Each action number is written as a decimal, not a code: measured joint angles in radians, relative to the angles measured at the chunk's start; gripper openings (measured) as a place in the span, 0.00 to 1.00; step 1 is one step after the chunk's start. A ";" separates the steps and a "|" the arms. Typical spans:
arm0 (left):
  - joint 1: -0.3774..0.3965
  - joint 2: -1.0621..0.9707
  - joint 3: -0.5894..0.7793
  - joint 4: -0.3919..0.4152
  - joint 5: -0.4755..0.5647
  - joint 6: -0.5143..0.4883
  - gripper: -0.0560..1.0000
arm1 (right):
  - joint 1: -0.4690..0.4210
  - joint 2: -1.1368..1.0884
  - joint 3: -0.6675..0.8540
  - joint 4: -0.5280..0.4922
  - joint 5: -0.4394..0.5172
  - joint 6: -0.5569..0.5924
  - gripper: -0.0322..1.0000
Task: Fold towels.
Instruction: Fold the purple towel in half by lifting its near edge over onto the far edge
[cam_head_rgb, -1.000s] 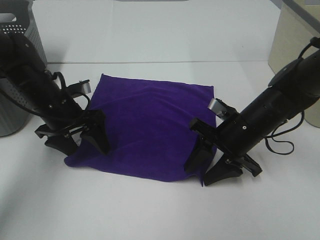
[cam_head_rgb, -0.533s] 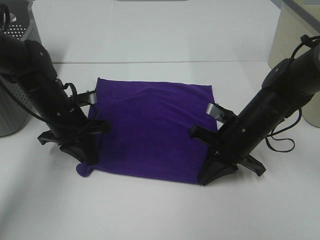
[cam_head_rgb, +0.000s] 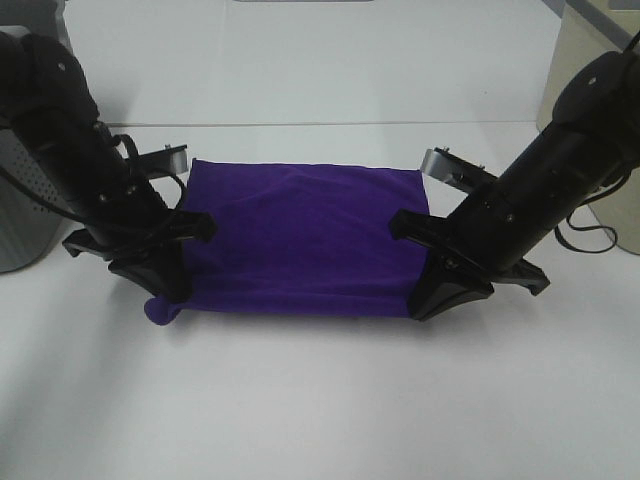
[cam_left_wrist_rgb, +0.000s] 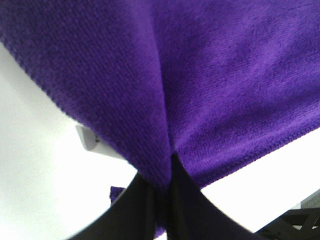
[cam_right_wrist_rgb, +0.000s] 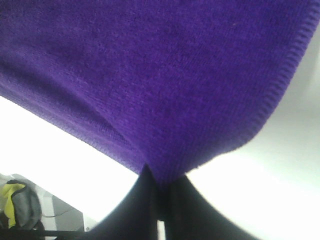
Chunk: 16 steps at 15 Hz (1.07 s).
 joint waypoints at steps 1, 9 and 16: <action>-0.001 -0.022 0.000 -0.009 -0.004 -0.006 0.06 | 0.000 -0.017 -0.005 -0.034 -0.001 0.004 0.06; -0.002 0.069 -0.328 0.016 -0.081 -0.011 0.06 | 0.002 0.112 -0.457 -0.377 -0.032 0.169 0.06; 0.007 0.296 -0.622 0.041 -0.042 -0.055 0.06 | 0.001 0.382 -0.871 -0.511 -0.017 0.188 0.06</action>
